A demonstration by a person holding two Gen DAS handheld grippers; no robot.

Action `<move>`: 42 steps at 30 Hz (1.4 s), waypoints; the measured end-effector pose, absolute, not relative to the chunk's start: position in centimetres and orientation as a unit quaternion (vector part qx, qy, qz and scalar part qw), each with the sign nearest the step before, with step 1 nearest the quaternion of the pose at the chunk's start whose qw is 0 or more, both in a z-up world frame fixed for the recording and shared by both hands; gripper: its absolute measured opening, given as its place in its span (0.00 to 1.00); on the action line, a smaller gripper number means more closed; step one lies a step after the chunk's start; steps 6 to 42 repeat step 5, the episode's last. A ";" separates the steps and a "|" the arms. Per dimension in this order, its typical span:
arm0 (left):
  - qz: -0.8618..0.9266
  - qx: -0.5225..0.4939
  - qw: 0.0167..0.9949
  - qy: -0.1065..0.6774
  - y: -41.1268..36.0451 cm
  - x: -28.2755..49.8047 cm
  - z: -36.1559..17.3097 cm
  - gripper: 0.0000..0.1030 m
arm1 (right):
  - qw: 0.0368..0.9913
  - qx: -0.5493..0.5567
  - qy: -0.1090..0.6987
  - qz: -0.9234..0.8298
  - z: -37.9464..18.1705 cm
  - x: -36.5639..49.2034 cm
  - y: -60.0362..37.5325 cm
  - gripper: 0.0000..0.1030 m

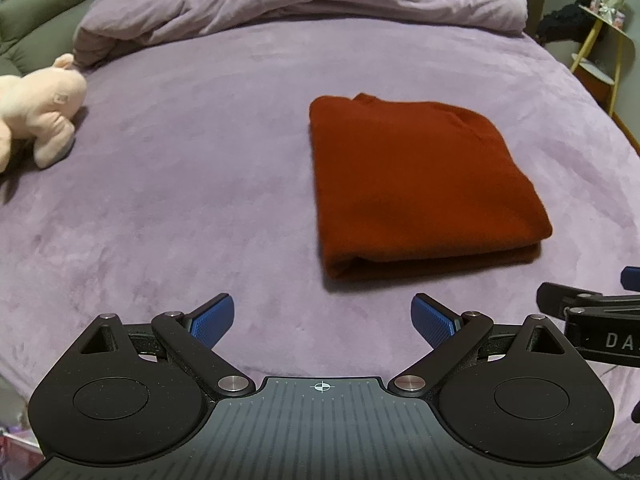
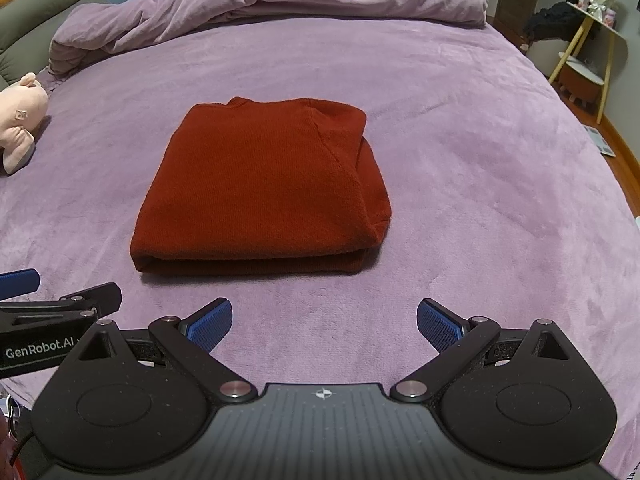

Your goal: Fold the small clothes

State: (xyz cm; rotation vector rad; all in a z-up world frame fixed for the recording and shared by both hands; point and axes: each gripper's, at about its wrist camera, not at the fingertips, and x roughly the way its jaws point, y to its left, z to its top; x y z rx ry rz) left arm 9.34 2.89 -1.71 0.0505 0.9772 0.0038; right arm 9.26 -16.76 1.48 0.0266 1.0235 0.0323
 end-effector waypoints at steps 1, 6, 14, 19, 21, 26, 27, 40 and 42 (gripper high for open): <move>0.002 0.025 0.881 0.472 2.9 9.4 -1.8 0.96 | 0.872 0.013 0.490 0.015 1.5 9.3 -16.8 0.96; 0.004 0.026 0.879 0.475 2.9 9.4 -1.8 0.96 | 0.872 0.013 0.490 0.015 1.4 9.3 -16.8 0.96; 0.004 0.026 0.879 0.475 2.9 9.4 -1.8 0.96 | 0.872 0.013 0.490 0.015 1.4 9.3 -16.8 0.96; 0.004 0.026 0.879 0.475 2.9 9.4 -1.8 0.96 | 0.872 0.013 0.490 0.015 1.4 9.3 -16.8 0.96; 0.004 0.026 0.879 0.475 2.9 9.4 -1.8 0.96 | 0.872 0.013 0.490 0.015 1.4 9.3 -16.8 0.96; 0.004 0.026 0.879 0.475 2.9 9.4 -1.8 0.96 | 0.872 0.013 0.490 0.015 1.4 9.3 -16.8 0.96; 0.004 0.026 0.879 0.475 2.9 9.4 -1.8 0.96 | 0.872 0.013 0.490 0.015 1.4 9.3 -16.8 0.96; 0.004 0.026 0.879 0.475 2.9 9.4 -1.8 0.96 | 0.872 0.013 0.490 0.015 1.4 9.3 -16.8 0.96; 0.004 0.026 0.879 0.475 2.9 9.4 -1.8 0.96 | 0.872 0.013 0.490 0.015 1.4 9.3 -16.8 0.96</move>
